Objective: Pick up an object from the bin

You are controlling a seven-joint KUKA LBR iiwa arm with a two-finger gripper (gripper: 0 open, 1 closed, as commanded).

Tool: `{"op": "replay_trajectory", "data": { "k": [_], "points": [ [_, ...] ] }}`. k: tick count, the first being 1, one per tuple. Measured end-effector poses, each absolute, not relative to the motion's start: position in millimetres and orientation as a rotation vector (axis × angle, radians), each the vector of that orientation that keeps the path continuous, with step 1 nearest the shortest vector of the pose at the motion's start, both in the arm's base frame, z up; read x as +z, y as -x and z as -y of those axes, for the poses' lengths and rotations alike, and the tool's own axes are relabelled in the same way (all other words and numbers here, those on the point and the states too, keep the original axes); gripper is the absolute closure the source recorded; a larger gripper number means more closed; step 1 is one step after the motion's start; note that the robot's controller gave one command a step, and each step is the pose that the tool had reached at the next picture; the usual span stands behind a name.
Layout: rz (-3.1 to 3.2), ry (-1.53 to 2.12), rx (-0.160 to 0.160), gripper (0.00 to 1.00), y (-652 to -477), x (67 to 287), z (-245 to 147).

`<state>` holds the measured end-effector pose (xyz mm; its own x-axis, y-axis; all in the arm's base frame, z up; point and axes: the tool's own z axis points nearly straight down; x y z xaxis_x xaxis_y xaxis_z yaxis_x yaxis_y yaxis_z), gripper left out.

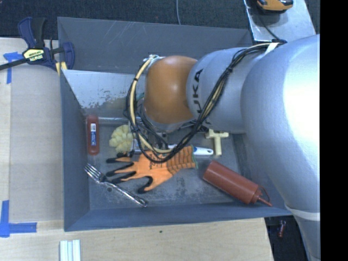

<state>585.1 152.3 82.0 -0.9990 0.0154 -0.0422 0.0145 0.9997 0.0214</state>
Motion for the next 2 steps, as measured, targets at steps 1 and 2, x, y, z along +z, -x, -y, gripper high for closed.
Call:
{"op": "replay_trajectory", "data": {
  "k": [1, 2],
  "points": [
    [-3.107, -0.102, 0.019, 1.00, -583.8, 129, -151],
    [-3.102, -0.091, 0.026, 1.00, -582.5, 191, -139]
  ]
}}
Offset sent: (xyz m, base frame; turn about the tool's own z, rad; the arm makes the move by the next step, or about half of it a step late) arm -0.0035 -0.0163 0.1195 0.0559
